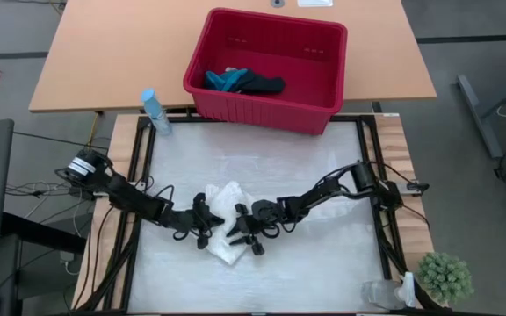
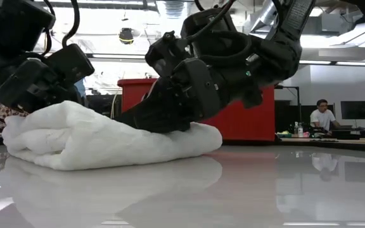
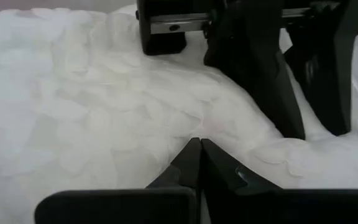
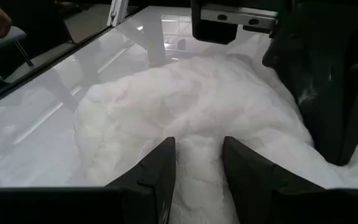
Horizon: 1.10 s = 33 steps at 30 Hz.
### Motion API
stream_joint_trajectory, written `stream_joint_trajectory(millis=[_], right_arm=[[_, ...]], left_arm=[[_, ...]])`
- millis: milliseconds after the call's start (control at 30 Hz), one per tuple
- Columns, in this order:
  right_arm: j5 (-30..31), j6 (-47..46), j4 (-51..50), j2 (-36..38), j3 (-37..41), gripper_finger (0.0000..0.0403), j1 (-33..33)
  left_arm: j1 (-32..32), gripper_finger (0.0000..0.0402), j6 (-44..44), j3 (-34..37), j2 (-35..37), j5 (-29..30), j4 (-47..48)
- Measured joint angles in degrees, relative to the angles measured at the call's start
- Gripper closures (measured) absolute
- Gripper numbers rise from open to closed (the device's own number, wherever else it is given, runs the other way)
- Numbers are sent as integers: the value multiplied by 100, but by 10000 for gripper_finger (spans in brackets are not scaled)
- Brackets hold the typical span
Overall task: Fold Laundry from Bin
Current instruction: Fold the white shirt
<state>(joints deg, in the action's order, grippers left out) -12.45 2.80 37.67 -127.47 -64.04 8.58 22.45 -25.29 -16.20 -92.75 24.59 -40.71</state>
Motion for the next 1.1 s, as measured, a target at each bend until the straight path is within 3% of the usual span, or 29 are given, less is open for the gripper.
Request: stream_joint_trajectory(millis=[267, 400, 567, 633, 733, 833, 1100], right_arm=[[-92, 69, -191, 345, 29, 244, -7], [-90, 213, -291, 597, 44, 244, -7], [-71, 502, -312, 987, 47, 243, -7], [228, 682, -495, 1187, 45, 243, -6], [1173, 939, -902, 1389, 65, 243, -35], [1812, 944, -884, 1419, 200, 243, -212], [1861, 493, 15, 1149, 738, 243, -503]], left_arm=[[-8, 401, -164, 14, 409, 5, 416], [-8, 402, -7, 35, 1068, -15, 632], [-5, 402, 143, 39, 2216, 167, 1593], [-5, 401, 95, 39, 2596, 279, 2052], [6, 402, -25, 39, 3070, 516, 2564], [3, 401, 138, 34, 3255, 712, 2373], [6, 402, 784, 29, 2779, 698, 1024]])
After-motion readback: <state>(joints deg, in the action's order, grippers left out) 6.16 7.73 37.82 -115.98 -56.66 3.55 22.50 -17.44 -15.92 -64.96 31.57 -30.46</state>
